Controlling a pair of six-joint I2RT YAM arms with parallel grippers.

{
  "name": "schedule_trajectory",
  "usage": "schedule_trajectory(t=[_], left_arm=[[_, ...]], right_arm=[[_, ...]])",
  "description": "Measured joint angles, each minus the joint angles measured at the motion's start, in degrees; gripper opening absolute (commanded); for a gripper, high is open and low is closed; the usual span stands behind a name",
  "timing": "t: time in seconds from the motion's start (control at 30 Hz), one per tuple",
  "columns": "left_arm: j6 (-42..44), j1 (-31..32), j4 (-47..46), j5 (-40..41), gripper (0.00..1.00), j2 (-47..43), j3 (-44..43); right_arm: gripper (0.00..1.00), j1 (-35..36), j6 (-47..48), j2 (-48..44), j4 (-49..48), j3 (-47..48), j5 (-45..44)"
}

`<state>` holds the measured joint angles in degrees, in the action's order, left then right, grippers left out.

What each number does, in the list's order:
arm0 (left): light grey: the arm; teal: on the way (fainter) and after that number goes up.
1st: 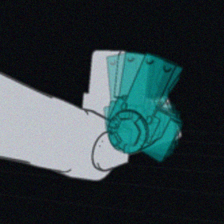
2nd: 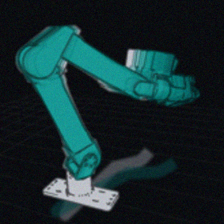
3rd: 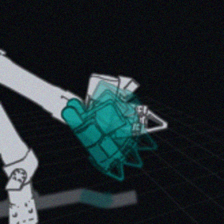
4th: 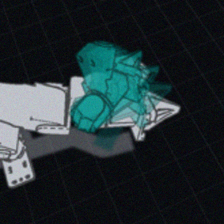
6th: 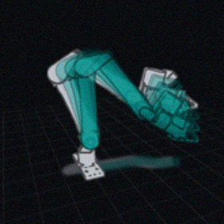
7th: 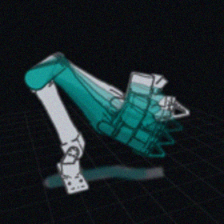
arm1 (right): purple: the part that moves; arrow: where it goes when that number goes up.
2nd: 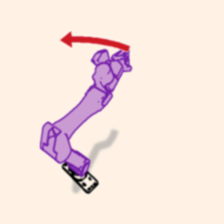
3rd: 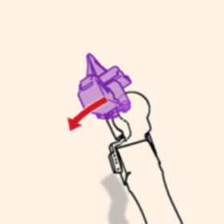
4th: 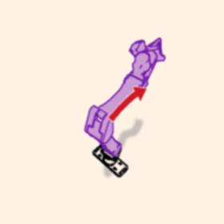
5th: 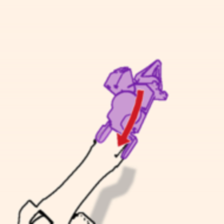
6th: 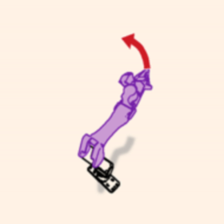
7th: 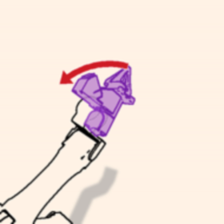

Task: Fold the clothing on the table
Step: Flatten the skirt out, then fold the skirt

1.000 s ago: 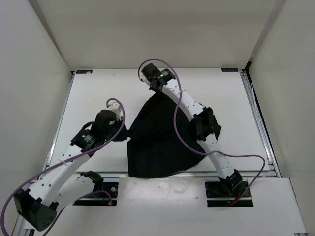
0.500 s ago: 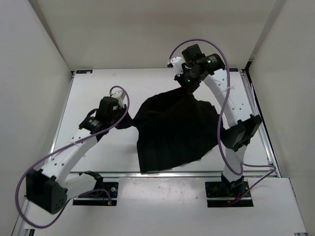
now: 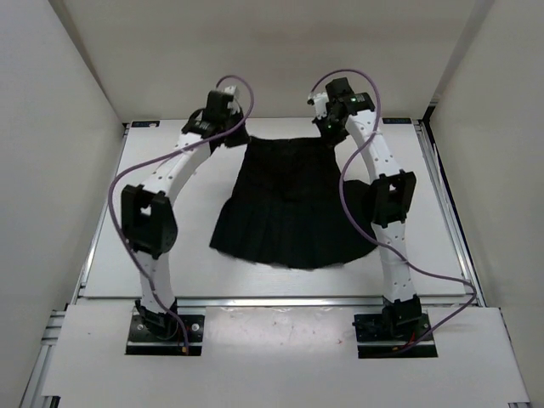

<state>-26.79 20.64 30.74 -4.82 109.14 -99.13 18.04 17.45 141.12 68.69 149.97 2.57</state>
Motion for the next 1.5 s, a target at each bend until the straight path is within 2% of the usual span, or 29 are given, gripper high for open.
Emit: schedule_trajectory(t=[0.17, 0.2, 0.27, 0.43, 0.53, 0.6, 0.7, 0.73, 0.77, 0.8, 0.83, 0.87, 0.9, 1.0, 1.1, 1.2, 1.3, 1.5], left_arm=[[-0.44, 0.81, 2.58, 1.42, 0.00, 14.97, -32.26], [-0.68, 1.09, 1.27, 1.95, 0.00, 16.00, -36.24], [-0.94, 1.75, -2.89, 3.50, 0.00, 13.94, -37.18], [1.09, 4.63, -10.05, 8.35, 0.00, -1.20, -22.80], [3.37, 6.19, -14.03, 10.38, 0.00, -14.16, -5.40], [3.45, 5.95, -15.34, 10.47, 0.00, -23.30, 8.22], [3.26, 4.68, -15.96, 10.51, 0.00, -33.27, 25.24], [2.86, 4.28, -15.72, 10.29, 0.17, -35.93, 30.56], [2.69, 4.11, -15.67, 9.81, 0.64, -38.36, 36.11], [2.38, 4.00, -14.36, 9.18, 0.98, -40.63, 41.53], [2.16, 4.07, -12.35, 8.74, 0.98, -42.32, 45.46], [1.57, 4.04, -10.25, 8.76, 0.99, -43.71, 48.61], [1.51, 4.07, -8.00, 8.76, 0.99, -45.35, 51.58], [0.81, 4.02, -2.62, 8.50, 0.98, -53.24, 57.64], [0.20, 2.62, 0.48, 8.04, 0.99, -62.88, 58.36], [0.39, -1.18, 1.03, 7.34, 0.99, -66.53, 54.90], [1.66, -2.82, 0.13, 7.13, 0.98, -63.30, 50.69], [4.09, -1.05, 0.68, 5.66, 0.99, -48.13, 49.88]], right_arm=[[0.00, -2.36, -3.74, -6.23, -13.60, -2.05, -1.62], [0.00, -2.64, -3.98, -8.98, -16.65, -4.26, -2.34], [0.00, -3.04, -4.02, -15.41, -21.84, -7.80, -4.17], [0.00, -1.99, -3.98, -25.68, -28.46, -6.14, -5.38], [0.00, -1.49, -4.26, -30.01, -28.70, -7.74, -3.23], [0.00, -1.81, -4.79, -33.33, -28.30, -14.29, -0.46], [0.00, -2.32, -5.05, -39.08, -27.30, -33.03, 4.85], [0.05, -2.25, -5.07, -40.59, -26.69, -40.19, 6.56], [0.21, -2.03, -4.90, -41.64, -25.99, -47.34, 8.00], [0.36, -1.27, -4.33, -42.34, -24.98, -55.56, 9.14], [0.44, -0.42, -3.48, -42.56, -23.39, -62.25, 9.40], [0.60, 0.39, -3.13, -42.56, -21.75, -67.45, 9.40], [0.71, 1.18, -2.75, -42.71, -19.98, -72.63, 9.46], [0.83, 1.77, -2.01, -47.71, -17.31, -82.64, 10.67], [0.86, -1.90, -2.16, -58.77, -18.32, -84.59, 11.10], [0.86, -6.45, -2.91, -68.04, -22.45, -82.73, 9.99], [0.90, -7.96, -3.93, -69.05, -24.37, -81.15, 9.53], [0.91, -9.49, -4.48, -62.77, -24.11, -86.40, 14.08]])
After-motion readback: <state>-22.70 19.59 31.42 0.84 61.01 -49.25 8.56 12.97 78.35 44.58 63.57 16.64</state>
